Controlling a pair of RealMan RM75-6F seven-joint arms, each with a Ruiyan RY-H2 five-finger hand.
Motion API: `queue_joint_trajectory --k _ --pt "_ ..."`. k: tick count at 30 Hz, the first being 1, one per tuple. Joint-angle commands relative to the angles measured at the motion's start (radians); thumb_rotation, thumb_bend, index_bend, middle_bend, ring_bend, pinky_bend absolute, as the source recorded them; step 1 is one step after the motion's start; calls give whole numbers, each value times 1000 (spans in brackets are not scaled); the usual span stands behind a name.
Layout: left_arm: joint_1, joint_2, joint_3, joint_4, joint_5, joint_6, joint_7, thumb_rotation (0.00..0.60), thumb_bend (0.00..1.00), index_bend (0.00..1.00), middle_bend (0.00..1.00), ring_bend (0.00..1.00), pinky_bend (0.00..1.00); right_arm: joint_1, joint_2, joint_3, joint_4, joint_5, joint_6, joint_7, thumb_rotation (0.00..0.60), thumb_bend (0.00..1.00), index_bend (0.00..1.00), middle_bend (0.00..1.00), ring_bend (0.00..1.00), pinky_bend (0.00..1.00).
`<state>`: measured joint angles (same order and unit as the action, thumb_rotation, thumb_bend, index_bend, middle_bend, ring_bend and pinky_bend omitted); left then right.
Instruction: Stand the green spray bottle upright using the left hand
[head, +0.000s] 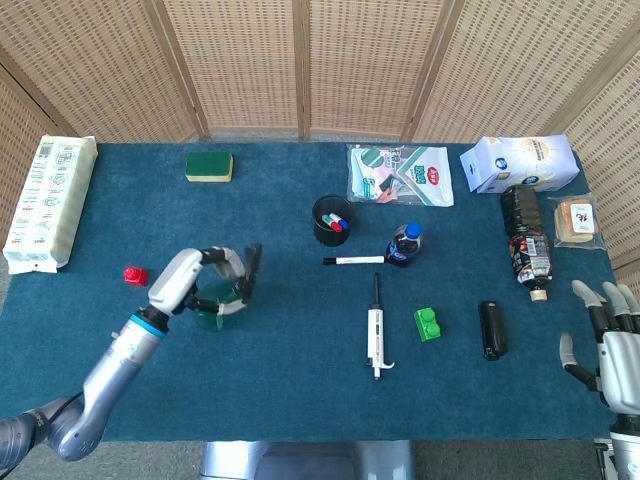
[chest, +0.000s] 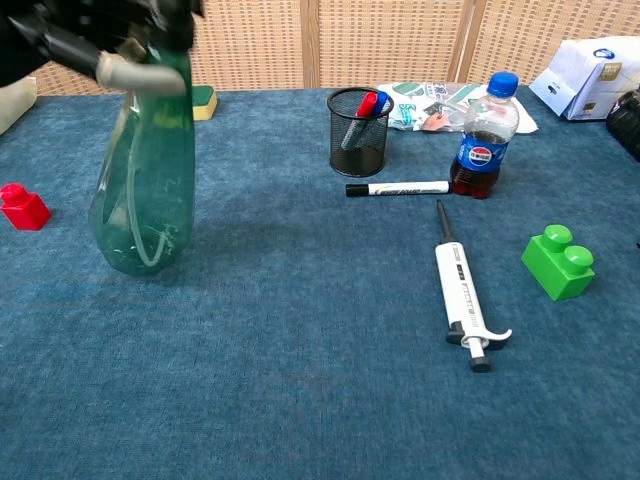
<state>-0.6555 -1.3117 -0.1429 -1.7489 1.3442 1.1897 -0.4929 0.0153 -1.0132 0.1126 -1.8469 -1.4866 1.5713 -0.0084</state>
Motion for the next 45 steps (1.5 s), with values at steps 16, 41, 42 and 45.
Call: queue_joint_trajectory --k 16,41,42,45 --pt "50 -43 -97 182 -24 -154 -553 600 275 560 525 452 519 4 -9 1 -1 24 -12 -10 600 557 99 223 48 57" --pt "23 -103 -72 211 96 -119 -458 600 274 550 511 424 516 -31 7 -5 13 21 30 36 600 559 98 223 48 57" --pt "24 -103 -66 214 102 -117 -457 600 274 550 510 421 519 -31 7 -5 13 21 29 38 600 559 97 223 48 57" --pt "31 -104 -49 222 118 -108 -455 600 275 549 507 412 520 -29 5 -5 15 19 27 38 600 558 96 223 48 57"
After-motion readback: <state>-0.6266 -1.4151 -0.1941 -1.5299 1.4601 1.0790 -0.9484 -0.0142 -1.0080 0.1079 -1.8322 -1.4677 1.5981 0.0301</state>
